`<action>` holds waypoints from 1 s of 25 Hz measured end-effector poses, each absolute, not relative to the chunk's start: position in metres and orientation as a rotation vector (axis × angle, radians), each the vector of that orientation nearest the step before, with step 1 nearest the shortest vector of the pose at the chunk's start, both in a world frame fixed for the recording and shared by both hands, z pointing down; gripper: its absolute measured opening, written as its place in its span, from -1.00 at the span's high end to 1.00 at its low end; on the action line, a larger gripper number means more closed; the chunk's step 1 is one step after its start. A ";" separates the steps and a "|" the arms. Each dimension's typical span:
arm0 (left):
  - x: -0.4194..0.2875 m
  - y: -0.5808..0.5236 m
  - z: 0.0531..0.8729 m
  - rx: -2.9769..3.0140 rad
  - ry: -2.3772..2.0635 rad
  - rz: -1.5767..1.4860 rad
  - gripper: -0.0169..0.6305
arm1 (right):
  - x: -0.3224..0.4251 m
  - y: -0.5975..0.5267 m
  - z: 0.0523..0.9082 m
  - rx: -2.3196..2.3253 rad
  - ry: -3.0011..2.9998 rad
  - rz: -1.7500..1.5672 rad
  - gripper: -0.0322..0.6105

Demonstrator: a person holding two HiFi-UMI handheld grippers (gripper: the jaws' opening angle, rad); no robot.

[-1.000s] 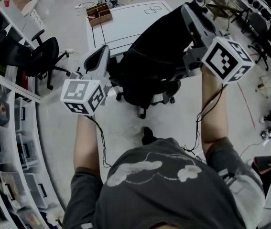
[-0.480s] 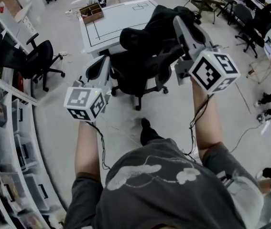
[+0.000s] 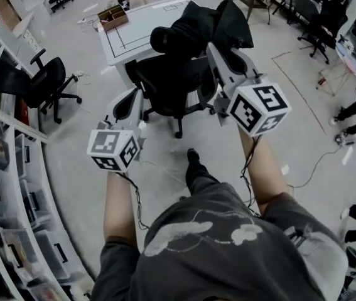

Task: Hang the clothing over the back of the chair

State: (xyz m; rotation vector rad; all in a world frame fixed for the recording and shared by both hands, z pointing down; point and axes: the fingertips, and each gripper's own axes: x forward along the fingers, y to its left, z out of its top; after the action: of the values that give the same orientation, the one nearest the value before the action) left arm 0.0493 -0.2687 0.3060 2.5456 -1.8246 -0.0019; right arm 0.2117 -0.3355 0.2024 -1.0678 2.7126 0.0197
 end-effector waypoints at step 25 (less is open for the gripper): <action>0.098 -0.249 0.360 2.475 -1.713 0.046 0.94 | 0.208 -0.279 0.306 -0.952 2.811 -0.159 0.88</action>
State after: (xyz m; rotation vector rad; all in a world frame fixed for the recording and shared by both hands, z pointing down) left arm 0.0978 -0.2494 0.3598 2.4753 -1.7125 0.0458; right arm 0.2083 -0.2788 0.3059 -0.9524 2.8108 -0.1587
